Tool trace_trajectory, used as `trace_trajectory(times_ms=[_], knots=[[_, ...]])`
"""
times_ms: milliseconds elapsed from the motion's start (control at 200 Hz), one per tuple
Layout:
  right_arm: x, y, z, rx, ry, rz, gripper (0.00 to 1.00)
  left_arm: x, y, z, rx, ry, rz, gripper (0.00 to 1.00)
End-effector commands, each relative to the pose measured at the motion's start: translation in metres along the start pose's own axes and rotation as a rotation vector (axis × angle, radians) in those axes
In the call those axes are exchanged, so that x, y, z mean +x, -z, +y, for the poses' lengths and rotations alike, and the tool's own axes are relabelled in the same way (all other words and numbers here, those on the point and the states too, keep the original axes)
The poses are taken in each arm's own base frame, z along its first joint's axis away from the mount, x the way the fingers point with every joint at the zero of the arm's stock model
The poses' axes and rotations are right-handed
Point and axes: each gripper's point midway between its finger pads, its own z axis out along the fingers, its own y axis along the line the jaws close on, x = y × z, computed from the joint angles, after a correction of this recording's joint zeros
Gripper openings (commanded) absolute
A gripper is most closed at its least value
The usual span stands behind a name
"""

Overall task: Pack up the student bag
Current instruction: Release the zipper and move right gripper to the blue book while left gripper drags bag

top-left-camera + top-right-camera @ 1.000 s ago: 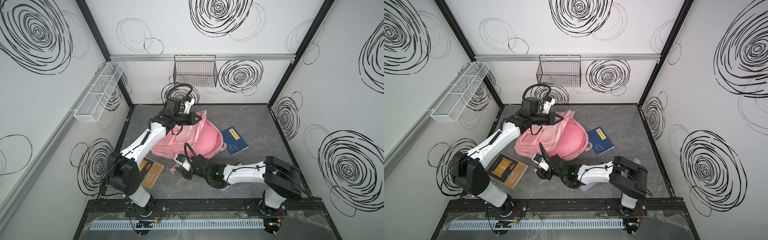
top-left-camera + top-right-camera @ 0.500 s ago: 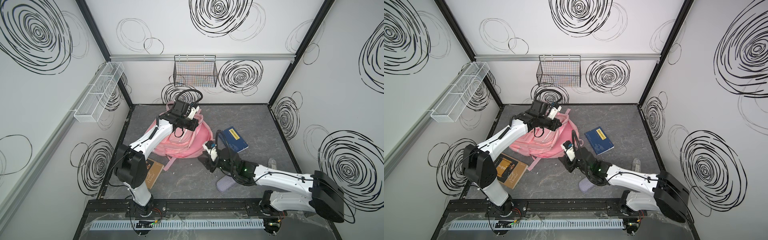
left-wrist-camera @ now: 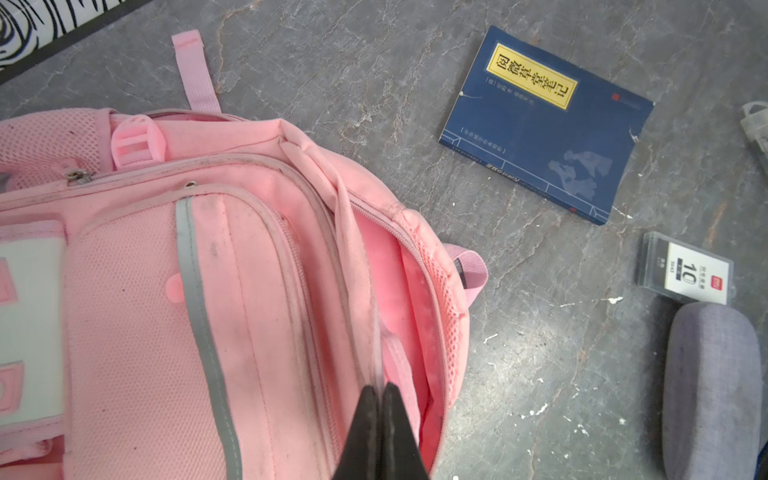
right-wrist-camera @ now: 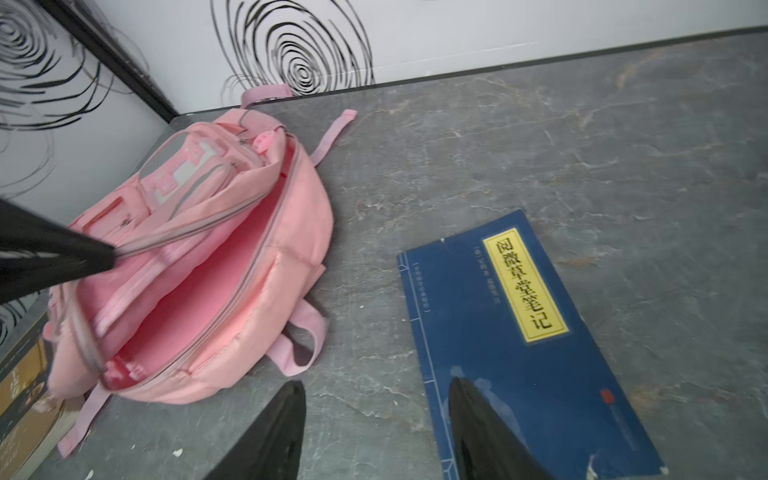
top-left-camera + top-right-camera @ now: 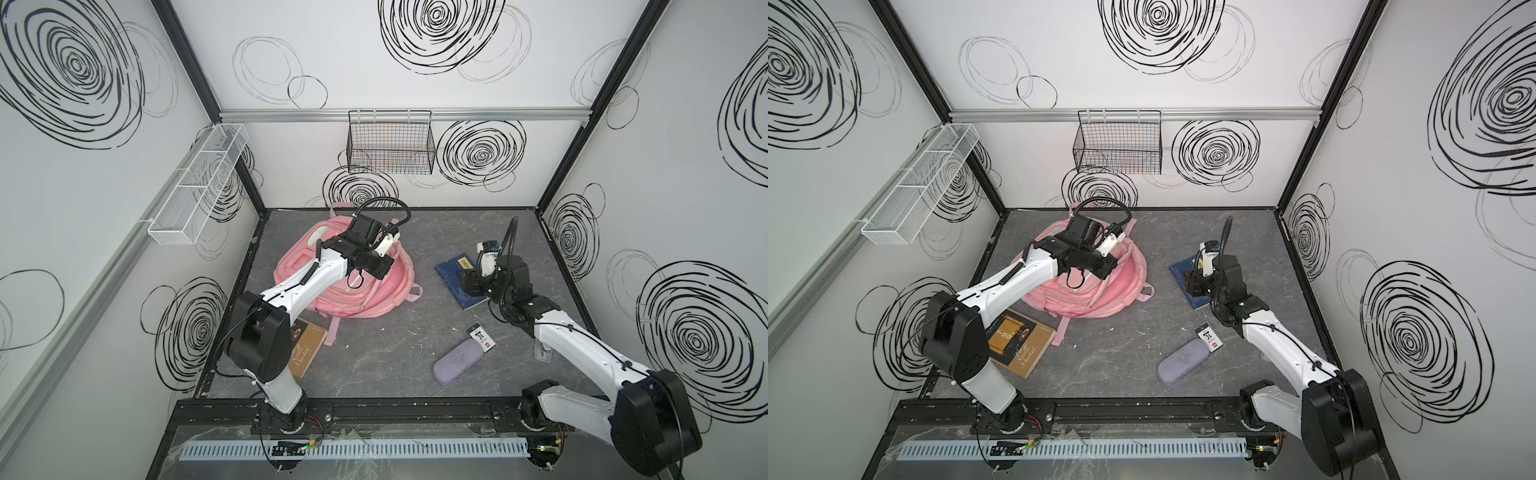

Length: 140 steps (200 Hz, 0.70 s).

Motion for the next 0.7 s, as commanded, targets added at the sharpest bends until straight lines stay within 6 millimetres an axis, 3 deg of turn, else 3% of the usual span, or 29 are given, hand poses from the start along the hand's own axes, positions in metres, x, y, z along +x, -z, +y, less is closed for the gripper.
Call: trace_trajectory(times_ms=[0,40,125,320,405,480,695], knots=[[-0.005,-0.002,-0.008,-0.044,-0.072,0.044,0.61,-0.020,0.020,-0.016,0.020,-0.074,-0.086,0.16],[-0.010,-0.004,-0.019,-0.020,-0.088,0.041,0.62,-0.023,0.022,-0.022,0.029,-0.079,-0.093,0.34],[-0.015,-0.008,-0.044,0.035,-0.118,0.040,0.63,-0.028,0.026,-0.031,0.024,-0.088,-0.102,0.42],[-0.009,-0.019,-0.099,0.137,-0.215,0.090,0.64,-0.051,0.035,-0.054,0.065,0.044,-0.170,0.46],[-0.002,-0.027,-0.117,0.159,-0.243,0.118,0.64,-0.063,0.032,-0.082,0.195,0.150,-0.251,0.47],[0.006,-0.037,-0.131,0.206,-0.264,0.155,0.64,-0.066,0.023,-0.100,0.276,0.246,-0.302,0.52],[0.031,-0.059,-0.136,0.160,-0.298,0.225,0.66,-0.059,-0.034,-0.138,0.339,0.350,-0.248,0.54]])
